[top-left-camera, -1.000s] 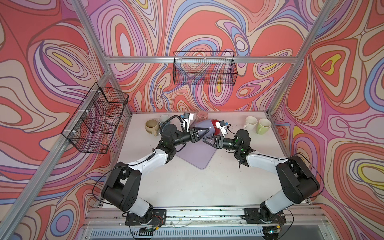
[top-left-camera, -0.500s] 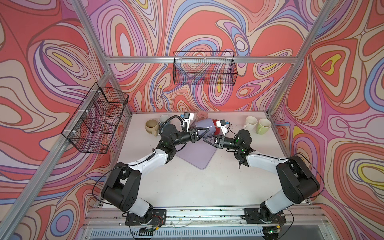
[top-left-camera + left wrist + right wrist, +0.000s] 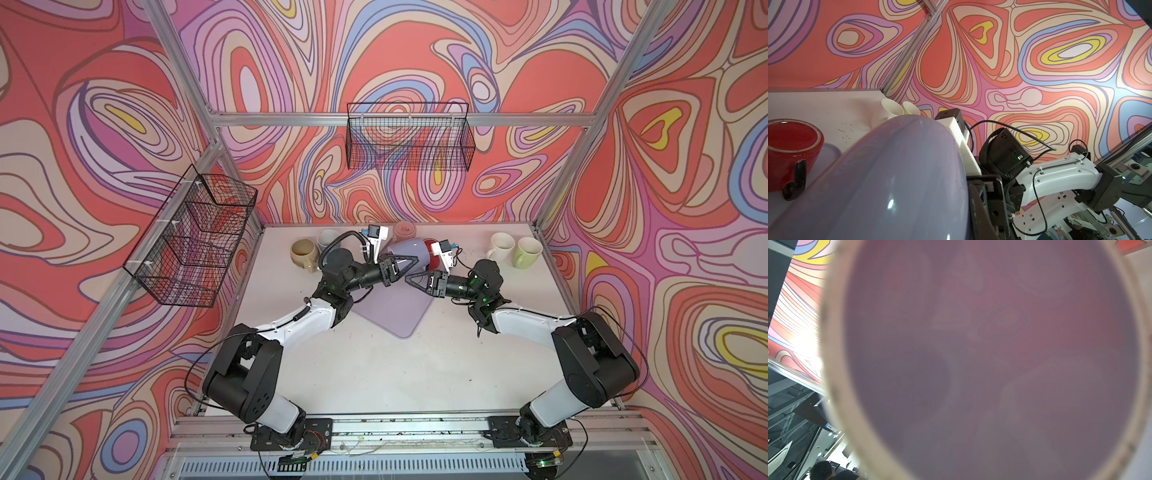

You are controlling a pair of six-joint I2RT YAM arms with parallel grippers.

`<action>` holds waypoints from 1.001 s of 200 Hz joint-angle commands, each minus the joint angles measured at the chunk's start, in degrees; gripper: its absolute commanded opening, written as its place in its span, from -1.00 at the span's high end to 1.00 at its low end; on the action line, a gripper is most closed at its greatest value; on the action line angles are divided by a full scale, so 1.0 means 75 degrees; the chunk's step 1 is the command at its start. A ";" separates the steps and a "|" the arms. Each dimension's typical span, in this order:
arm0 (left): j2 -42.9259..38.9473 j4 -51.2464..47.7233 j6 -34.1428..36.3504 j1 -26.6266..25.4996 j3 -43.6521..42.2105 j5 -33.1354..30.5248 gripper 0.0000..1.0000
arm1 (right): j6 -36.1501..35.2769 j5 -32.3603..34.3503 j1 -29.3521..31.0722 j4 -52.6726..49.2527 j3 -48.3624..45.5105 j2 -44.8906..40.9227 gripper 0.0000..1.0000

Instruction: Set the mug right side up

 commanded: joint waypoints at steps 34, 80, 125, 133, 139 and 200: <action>-0.0370 -0.0023 0.0223 0.0211 -0.0105 -0.0203 1.00 | -0.0513 0.0440 0.0005 0.0150 -0.0087 -0.0303 0.26; -0.0615 -0.0138 0.0252 0.0404 -0.0238 -0.0226 1.00 | -0.0570 0.0465 -0.0021 0.0123 -0.0119 -0.0274 0.13; -0.0817 -0.0445 0.0392 0.0528 -0.0278 -0.0239 1.00 | -0.0536 0.0453 -0.0101 0.0213 -0.0173 -0.0228 0.04; -0.0859 -0.0516 0.0426 0.0558 -0.0274 -0.0250 1.00 | -0.0528 0.0445 -0.0118 0.0217 -0.0177 -0.0224 0.04; -0.0892 -0.0585 0.0453 0.0570 -0.0276 -0.0250 1.00 | -0.0525 0.0436 -0.0147 0.0217 -0.0177 -0.0227 0.04; -0.1267 -0.2858 0.1489 0.0688 0.0276 -0.0420 1.00 | -0.0621 0.0413 -0.0383 -0.0235 -0.0114 -0.0247 0.04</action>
